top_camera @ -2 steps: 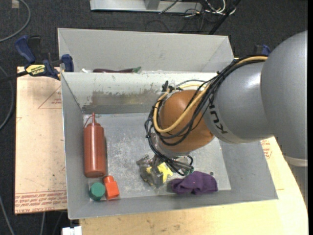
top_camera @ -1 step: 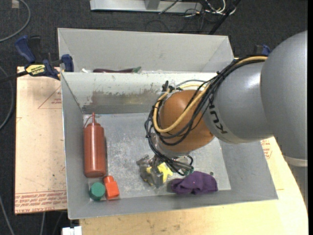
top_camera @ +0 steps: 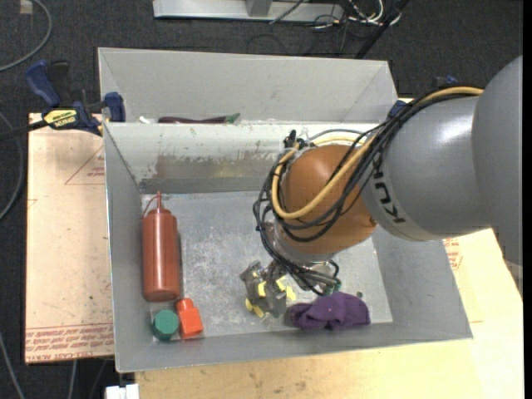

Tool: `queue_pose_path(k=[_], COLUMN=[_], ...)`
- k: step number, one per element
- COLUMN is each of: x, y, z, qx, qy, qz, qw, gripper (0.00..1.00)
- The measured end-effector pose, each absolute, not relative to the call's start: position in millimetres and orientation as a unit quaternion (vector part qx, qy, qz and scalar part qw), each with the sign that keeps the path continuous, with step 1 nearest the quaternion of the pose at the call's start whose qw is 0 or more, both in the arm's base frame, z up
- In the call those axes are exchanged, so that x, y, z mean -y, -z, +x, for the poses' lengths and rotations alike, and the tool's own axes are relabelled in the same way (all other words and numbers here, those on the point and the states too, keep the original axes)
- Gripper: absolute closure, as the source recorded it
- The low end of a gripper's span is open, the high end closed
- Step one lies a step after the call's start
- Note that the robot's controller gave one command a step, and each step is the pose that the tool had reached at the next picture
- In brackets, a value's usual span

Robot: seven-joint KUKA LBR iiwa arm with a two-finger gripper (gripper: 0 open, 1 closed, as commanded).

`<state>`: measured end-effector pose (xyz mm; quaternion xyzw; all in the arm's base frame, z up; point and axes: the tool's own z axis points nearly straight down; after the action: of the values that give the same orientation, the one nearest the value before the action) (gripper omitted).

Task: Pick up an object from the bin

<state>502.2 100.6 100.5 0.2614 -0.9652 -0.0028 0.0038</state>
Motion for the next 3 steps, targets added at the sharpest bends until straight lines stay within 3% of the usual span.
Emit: queue_pose_path(k=[1, 2, 3], x=[-28.4, -30.9, -22.4], y=[-123.1, -123.2, -70.4], z=[498.4, 498.3, 490.5], qx=[0.994, 0.994, 0.986], qy=[0.002, 0.003, 0.003], qz=[0.112, 0.114, 0.167], qw=[0.000, 0.000, 0.001], gripper=[0.00, 0.00, 1.00])
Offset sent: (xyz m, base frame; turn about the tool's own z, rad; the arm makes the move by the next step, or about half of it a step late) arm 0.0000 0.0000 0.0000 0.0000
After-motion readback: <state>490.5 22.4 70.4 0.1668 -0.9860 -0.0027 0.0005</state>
